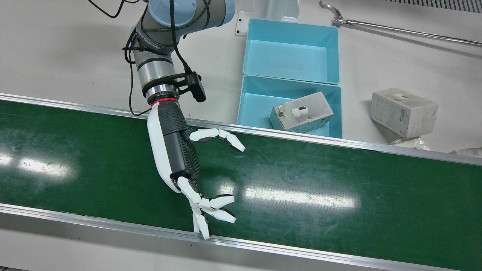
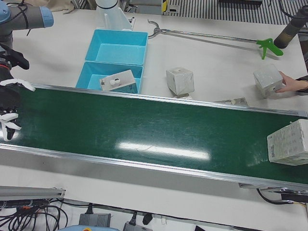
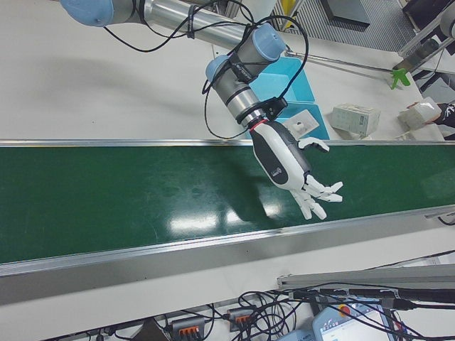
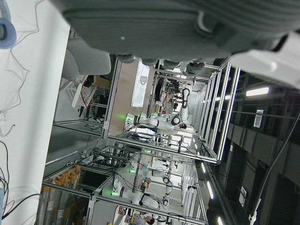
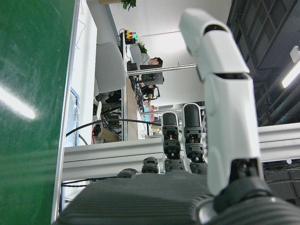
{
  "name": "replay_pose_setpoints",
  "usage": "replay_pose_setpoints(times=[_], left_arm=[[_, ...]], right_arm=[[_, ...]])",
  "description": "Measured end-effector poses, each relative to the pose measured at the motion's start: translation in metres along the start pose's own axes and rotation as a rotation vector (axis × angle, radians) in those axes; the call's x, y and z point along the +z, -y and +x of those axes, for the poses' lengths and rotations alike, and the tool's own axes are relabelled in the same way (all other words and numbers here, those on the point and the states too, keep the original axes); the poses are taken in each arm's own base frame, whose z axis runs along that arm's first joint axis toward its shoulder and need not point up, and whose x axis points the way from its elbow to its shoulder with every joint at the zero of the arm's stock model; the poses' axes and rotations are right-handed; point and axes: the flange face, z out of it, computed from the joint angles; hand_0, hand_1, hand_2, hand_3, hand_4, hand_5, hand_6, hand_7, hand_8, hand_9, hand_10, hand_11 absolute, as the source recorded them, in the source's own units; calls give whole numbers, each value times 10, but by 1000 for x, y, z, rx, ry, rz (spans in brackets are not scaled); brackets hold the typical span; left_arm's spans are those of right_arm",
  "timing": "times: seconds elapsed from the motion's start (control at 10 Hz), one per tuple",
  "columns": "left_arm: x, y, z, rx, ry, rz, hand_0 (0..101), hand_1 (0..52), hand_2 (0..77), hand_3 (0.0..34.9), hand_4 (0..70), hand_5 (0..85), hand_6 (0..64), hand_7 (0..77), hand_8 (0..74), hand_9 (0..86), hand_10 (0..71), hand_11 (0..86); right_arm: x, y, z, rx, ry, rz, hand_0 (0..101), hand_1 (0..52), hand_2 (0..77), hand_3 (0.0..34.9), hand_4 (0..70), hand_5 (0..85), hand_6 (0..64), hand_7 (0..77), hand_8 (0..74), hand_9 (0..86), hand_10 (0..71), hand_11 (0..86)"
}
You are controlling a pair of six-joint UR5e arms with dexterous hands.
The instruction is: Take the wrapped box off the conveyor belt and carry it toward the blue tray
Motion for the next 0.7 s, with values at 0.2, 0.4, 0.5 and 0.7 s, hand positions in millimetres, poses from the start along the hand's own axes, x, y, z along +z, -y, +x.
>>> replay_pose_setpoints(times=[0.2,0.4,0.5,0.7], left_arm=[[0,0,0,0,0,0,0,0,5,0,0,11,5,5,5,0,5,5],[0,0,0,0,0,0,0,0,5,0,0,11,5,5,5,0,5,5],[0,0,0,0,0,0,0,0,5,0,0,11,5,5,5,0,5,5],[0,0,0,0,0,0,0,0,5,0,0,11,5,5,5,0,5,5]], right_arm=[[-1,3,-1,-2,8,6,554,235,338,0,202,344,131,158,49,76,0,11],[-2,4,4,2,9,6,501,175,109,0,131,295,76,98,22,49,0,11],[-3,3,8,6,6,2,502,158,109,0,131,284,76,104,22,49,0,11],[-4,4,11,9,6,0,494,158,104,0,131,295,76,104,5,44,0,11]])
